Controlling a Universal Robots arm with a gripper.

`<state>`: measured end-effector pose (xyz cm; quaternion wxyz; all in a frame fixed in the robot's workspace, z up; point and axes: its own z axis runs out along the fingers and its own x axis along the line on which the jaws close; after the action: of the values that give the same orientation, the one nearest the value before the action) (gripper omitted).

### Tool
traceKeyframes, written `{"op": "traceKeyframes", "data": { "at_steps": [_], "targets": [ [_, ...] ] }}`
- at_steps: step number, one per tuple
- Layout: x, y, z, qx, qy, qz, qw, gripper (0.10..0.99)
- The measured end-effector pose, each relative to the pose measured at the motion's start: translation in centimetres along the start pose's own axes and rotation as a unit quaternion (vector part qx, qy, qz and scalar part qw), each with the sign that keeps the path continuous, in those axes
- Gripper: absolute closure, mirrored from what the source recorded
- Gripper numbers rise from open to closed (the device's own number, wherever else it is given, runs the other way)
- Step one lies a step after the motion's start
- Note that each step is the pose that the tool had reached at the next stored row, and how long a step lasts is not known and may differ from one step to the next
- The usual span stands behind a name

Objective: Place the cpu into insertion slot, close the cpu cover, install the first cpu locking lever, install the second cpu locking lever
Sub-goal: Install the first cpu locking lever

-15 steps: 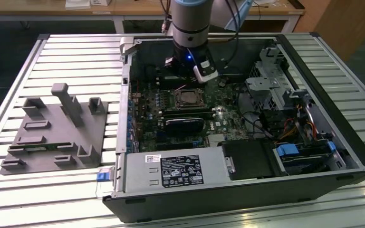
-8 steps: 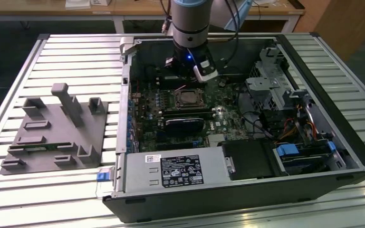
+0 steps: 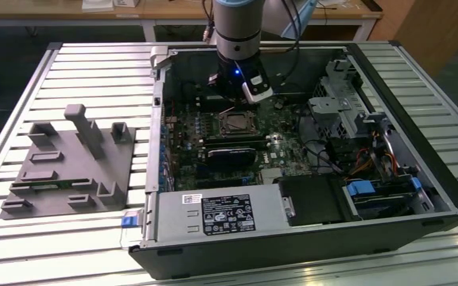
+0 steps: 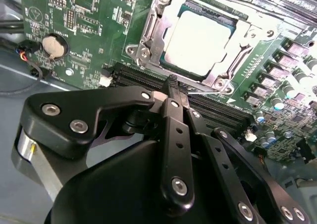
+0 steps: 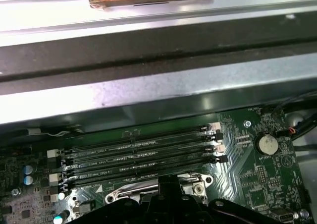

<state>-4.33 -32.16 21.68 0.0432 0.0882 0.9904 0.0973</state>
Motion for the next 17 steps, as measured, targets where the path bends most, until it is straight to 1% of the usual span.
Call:
{"op": "traceKeyframes", "data": {
  "at_steps": [3,4,6,8,9,12,17],
  "targets": [
    [0.0,0.0,0.01,0.0003,-0.0004,0.001,1.0,0.98],
    [0.01,0.0,0.03,0.0011,-0.0019,0.002,1.0,0.98],
    [0.04,-0.01,0.1,0.0051,-0.0068,0.005,0.9999,0.98],
    [0.1,-0.03,0.17,0.0053,-0.0116,0.008,0.9999,0.98],
    [0.14,-0.03,0.19,0.0053,-0.013,0.01,0.9999,0.98],
    [0.18,0.07,0.27,0.005,-0.0139,0.012,0.9998,0.98],
    [0.28,0.48,0.43,0.0051,-0.0147,0.014,0.9998,0.98]
  ]
}}
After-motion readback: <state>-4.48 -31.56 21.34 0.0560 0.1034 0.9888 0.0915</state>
